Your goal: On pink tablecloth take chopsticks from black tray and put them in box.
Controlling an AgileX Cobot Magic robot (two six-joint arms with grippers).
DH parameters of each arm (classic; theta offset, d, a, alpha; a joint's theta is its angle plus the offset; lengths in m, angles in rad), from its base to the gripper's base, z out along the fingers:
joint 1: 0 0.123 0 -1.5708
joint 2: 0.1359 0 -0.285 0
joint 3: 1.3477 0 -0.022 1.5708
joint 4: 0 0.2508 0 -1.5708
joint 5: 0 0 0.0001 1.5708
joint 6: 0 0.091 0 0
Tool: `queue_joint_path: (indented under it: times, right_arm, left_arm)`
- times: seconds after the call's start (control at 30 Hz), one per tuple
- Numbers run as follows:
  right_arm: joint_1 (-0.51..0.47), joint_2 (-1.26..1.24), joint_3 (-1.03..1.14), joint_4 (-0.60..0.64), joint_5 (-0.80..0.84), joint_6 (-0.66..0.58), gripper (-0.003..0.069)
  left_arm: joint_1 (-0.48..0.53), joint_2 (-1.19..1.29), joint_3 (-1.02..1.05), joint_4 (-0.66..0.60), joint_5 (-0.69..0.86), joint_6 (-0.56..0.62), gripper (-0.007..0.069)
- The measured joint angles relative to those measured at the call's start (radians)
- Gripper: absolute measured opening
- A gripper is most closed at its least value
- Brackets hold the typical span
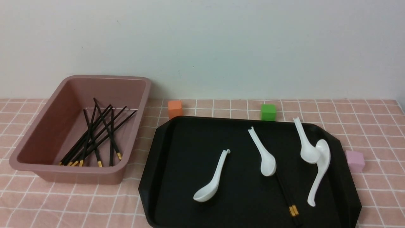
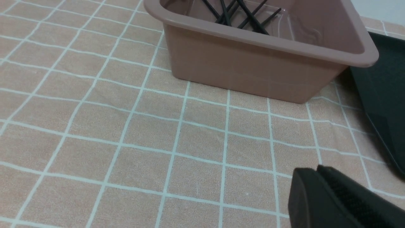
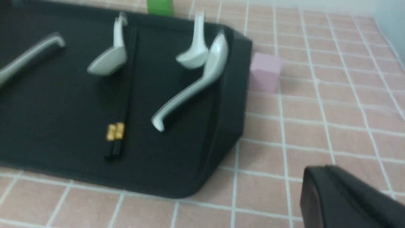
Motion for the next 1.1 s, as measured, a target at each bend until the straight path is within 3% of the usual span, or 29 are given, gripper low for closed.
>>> queue_joint_path:
  times: [1.1]
  right_arm:
    - [0.012,-0.003,0.000,0.008,0.000,0.000,-0.0005]
  left_arm:
    - [0.000,0.000,0.000,0.000,0.000,0.000,0.0052]
